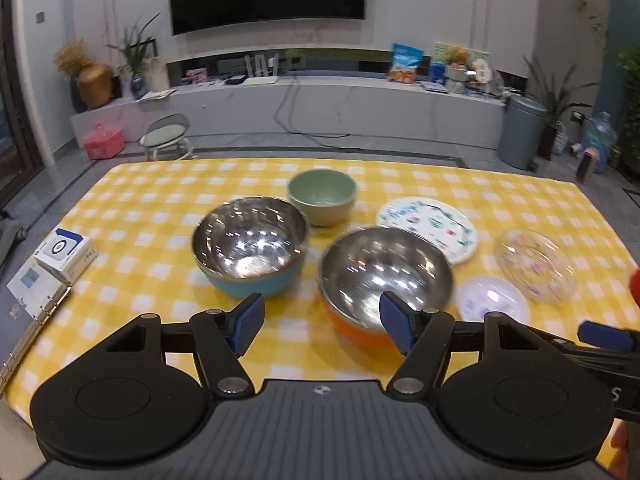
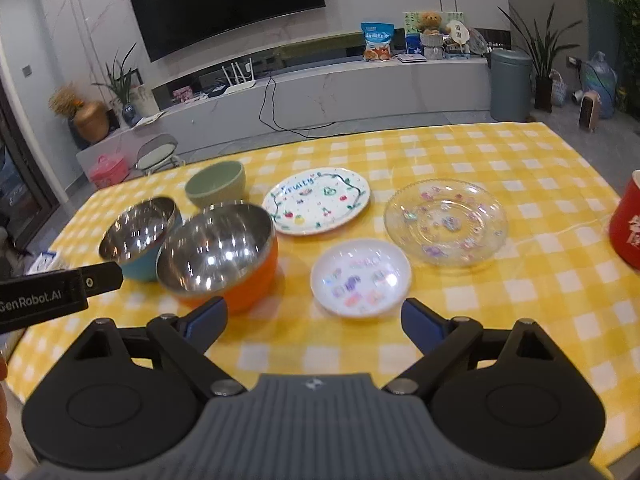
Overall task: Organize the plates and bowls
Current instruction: 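Move both grippers forward to the rim of the orange steel bowl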
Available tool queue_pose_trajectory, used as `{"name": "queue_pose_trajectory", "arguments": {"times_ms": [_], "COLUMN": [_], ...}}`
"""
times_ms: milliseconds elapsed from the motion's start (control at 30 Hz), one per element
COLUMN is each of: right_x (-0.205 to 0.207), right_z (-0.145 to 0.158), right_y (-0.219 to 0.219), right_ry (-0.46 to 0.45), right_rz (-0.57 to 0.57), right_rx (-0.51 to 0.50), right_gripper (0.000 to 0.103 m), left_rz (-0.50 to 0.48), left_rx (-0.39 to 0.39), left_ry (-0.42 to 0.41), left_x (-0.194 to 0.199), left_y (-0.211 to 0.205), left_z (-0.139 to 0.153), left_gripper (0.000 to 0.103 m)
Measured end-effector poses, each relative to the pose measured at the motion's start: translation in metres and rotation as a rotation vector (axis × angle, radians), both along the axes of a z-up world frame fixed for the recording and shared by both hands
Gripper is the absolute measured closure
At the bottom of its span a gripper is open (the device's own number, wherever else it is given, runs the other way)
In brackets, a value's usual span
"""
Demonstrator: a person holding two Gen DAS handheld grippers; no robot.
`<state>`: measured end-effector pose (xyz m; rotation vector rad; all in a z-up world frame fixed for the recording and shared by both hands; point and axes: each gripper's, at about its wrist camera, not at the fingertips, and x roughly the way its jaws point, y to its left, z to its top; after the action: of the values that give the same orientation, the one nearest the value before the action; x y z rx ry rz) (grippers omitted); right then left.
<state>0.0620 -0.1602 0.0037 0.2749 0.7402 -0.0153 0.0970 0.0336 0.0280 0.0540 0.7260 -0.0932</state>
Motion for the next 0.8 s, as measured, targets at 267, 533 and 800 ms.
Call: {"name": "queue_pose_trajectory", "arguments": {"times_ms": [267, 533, 800], "right_x": [0.054, 0.091, 0.105], "right_z": [-0.009, -0.026, -0.038], "right_y": [0.013, 0.021, 0.026], "right_ry": [0.025, 0.074, 0.108], "right_rz": [-0.028, -0.053, -0.046], "right_rx": [0.056, 0.052, 0.072], "right_gripper": [0.021, 0.031, 0.053], "left_rz": [0.087, 0.096, 0.090], "left_rx": [-0.060, -0.084, -0.122], "left_ry": [0.056, 0.106, 0.164], "left_x": [0.047, 0.072, 0.084], "left_y": [0.011, 0.010, 0.007], "left_z": [-0.019, -0.043, -0.058], "left_gripper": [0.025, 0.027, 0.045]}}
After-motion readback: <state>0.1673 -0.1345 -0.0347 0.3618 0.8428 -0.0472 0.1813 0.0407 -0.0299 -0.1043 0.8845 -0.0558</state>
